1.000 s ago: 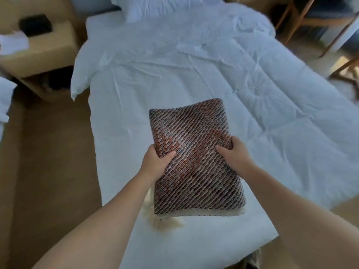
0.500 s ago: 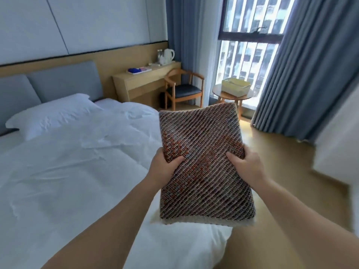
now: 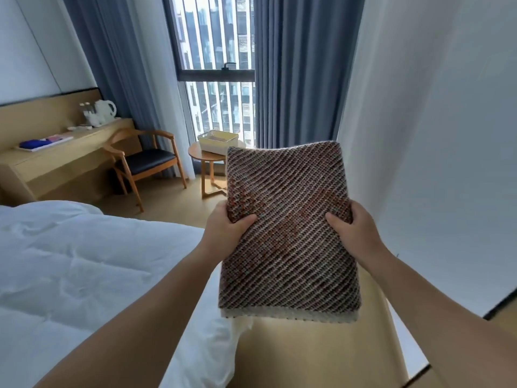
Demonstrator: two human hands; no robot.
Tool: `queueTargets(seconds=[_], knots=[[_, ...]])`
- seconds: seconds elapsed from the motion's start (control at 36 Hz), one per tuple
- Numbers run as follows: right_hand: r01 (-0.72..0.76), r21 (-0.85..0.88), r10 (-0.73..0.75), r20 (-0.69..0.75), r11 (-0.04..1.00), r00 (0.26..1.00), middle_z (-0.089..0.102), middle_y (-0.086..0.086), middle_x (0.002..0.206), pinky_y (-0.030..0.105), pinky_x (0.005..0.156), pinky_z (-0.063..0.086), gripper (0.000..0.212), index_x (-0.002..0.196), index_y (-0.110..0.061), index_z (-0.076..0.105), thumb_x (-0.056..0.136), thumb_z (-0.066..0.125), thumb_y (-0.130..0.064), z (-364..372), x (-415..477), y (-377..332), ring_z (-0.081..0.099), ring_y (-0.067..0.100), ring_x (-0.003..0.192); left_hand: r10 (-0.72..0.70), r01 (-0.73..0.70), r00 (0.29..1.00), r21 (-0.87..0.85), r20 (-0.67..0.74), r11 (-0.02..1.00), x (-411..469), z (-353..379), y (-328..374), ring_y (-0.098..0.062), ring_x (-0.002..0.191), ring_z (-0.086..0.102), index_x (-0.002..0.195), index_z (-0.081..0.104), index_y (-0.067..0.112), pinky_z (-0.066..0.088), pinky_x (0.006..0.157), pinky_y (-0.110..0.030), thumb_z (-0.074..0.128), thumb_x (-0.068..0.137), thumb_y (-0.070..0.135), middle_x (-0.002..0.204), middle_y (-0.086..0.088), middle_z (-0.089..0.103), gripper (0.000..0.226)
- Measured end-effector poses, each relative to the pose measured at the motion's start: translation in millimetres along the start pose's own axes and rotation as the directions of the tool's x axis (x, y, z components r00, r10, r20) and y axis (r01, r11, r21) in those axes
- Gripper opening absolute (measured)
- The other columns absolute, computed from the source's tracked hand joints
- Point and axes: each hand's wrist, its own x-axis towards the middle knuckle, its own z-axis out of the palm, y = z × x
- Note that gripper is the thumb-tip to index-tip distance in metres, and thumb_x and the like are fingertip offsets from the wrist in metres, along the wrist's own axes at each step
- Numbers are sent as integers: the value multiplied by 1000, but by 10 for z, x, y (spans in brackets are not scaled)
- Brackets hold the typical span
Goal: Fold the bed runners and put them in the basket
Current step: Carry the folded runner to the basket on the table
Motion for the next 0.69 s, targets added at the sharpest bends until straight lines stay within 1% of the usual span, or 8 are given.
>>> queueTargets(seconds=[0.08, 0.17, 0.31, 0.39, 0.47, 0.53, 0.64, 0.69], knots=[[-8, 8, 8, -33, 1000, 999, 58, -27, 100, 23, 82, 45, 33, 119, -30, 55, 88, 65, -33, -99, 204, 133, 54, -10, 91, -4, 5, 1000, -20, 25, 1000, 238, 211, -6, -5, 95, 60, 120, 53, 17, 46, 73, -17, 76, 76, 36, 107, 8, 64, 54], [-10, -6, 10, -44, 1000, 999, 57, -28, 100, 21, 81, 44, 36, 123, -27, 55, 89, 65, -32, -100, 474, 259, 53, -12, 90, 7, -5, 999, -48, 46, 999, 538, 365, -81, -4, 96, 60, 119, 53, 18, 48, 77, -20, 76, 77, 32, 107, 9, 64, 50], [21, -52, -24, -71, 998, 997, 56, -28, 100, 12, 76, 40, 38, 125, -25, 55, 89, 64, -31, 58, 1055, 411, 51, -15, 90, 8, -4, 999, -93, 40, 996, 1217, 559, -306, -2, 96, 59, 118, 52, 19, 46, 74, -17, 75, 78, 27, 106, 11, 62, 47], [35, -71, -42, -93, 997, 995, 57, -22, 103, 14, 80, 40, 39, 127, -23, 55, 89, 64, -29, 204, 1437, 467, 51, -14, 90, -17, 24, 998, -126, 62, 992, 1671, 632, -447, -11, 100, 61, 123, 52, 15, 51, 85, -30, 74, 79, 24, 111, 4, 64, 51], [26, -78, -34, -98, 997, 995, 58, -22, 104, 12, 79, 40, 39, 127, -24, 55, 90, 64, -28, 347, 1816, 481, 51, -16, 89, -33, 43, 997, -146, 69, 988, 2094, 650, -532, -12, 99, 62, 119, 54, 14, 53, 87, -35, 74, 79, 22, 109, 3, 65, 46], [26, -84, -35, -103, 996, 994, 57, -26, 103, 11, 78, 39, 38, 127, -25, 55, 90, 63, -29, 430, 2072, 486, 51, -17, 88, -33, 44, 997, -146, 74, 988, 2396, 657, -571, -12, 98, 62, 118, 54, 15, 52, 86, -33, 75, 78, 23, 108, 4, 65, 45], [35, -72, -44, -121, 997, 992, 61, -15, 111, 22, 87, 41, 39, 128, -23, 54, 91, 63, -28, 543, 2515, 523, 57, 2, 97, -18, 25, 998, -109, 67, 994, 2915, 703, -615, -5, 94, 60, 114, 52, 23, 48, 74, -21, 75, 77, 29, 103, 10, 63, 44], [32, -58, -38, -118, 998, 992, 61, -13, 112, 24, 89, 42, 39, 129, -23, 54, 91, 63, -28, 575, 2716, 567, 57, 5, 100, -16, 22, 998, -100, 59, 995, 3120, 759, -641, -1, 91, 59, 113, 52, 24, 46, 70, -17, 75, 76, 30, 101, 13, 62, 44]])
